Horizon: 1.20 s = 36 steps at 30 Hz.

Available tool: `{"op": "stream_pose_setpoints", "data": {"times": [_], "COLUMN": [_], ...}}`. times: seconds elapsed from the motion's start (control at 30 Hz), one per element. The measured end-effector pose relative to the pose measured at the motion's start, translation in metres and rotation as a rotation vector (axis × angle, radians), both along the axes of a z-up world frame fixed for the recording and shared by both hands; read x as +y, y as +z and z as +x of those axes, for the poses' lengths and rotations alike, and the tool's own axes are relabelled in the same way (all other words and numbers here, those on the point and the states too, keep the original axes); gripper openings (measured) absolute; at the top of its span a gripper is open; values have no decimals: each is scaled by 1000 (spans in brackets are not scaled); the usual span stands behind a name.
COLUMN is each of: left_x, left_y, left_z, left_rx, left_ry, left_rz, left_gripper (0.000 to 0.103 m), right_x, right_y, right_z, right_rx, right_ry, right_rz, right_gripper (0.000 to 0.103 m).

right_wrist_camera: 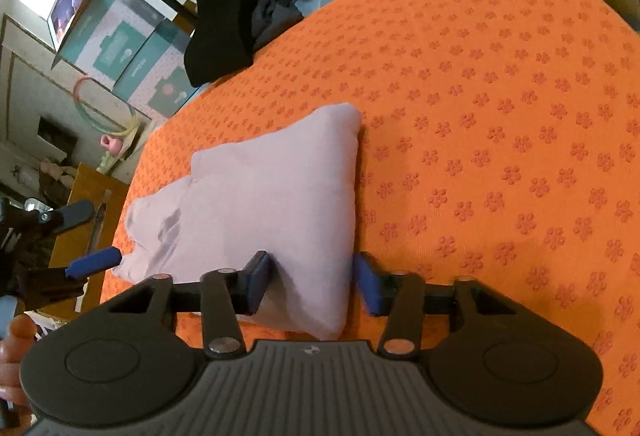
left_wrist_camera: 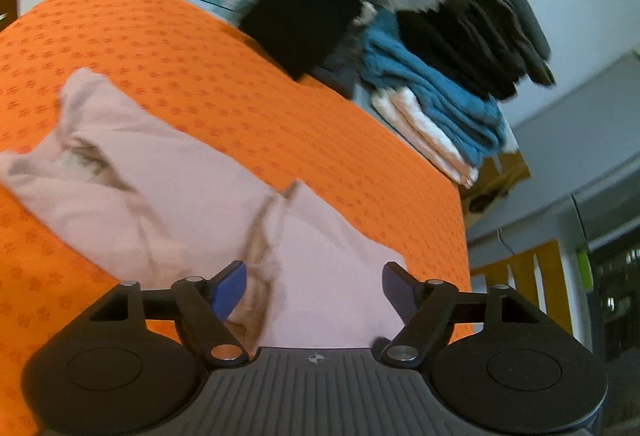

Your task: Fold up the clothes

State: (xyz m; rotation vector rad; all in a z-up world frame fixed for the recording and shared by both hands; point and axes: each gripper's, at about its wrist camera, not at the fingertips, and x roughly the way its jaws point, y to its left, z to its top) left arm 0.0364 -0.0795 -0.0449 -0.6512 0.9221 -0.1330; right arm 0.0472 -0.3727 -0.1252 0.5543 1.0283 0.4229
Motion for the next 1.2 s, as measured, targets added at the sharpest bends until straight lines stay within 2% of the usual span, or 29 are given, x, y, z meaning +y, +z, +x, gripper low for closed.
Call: {"op": "stream_pose_setpoints", "data": {"times": [0.07,0.1,0.3,0.5,0.73,0.8,0.9,0.93,0.97,1.03,1.2], "left_x": [-15,-23,-66,-94,-114,-117,-122,-122,-119,-110,-82], "left_y": [5,8,17,24,19,18,18,18,18,23,43], "left_z": [7,12,43,77,96,98,98,98,97,91,78], "left_rx": [6,10,74,148,237,255,265,265,257,229,178], "left_ry": [-45,-70,-190,-275,-328,-342,-368,-368,-361,-343,-340], "left_rz": [24,40,103,173,261,307,386,412,427,423,394], "left_gripper": [84,85,87,88,87,85,72,54,44,34,33], "right_x": [5,8,35,54,68,70,74,76,77,79,69], "right_y": [10,17,59,86,98,100,103,104,105,106,119], "right_z": [-4,-6,-16,-27,-33,-34,-35,-35,-36,-38,-51], "right_rx": [-31,-52,-208,-319,-404,-420,-445,-452,-458,-469,-502], "right_ry": [-3,-1,61,130,187,193,205,207,208,210,195], "right_rz": [-28,-44,-157,-241,-261,-254,-247,-247,-246,-238,-107], "right_gripper": [23,22,19,19,19,19,20,20,20,21,27]}}
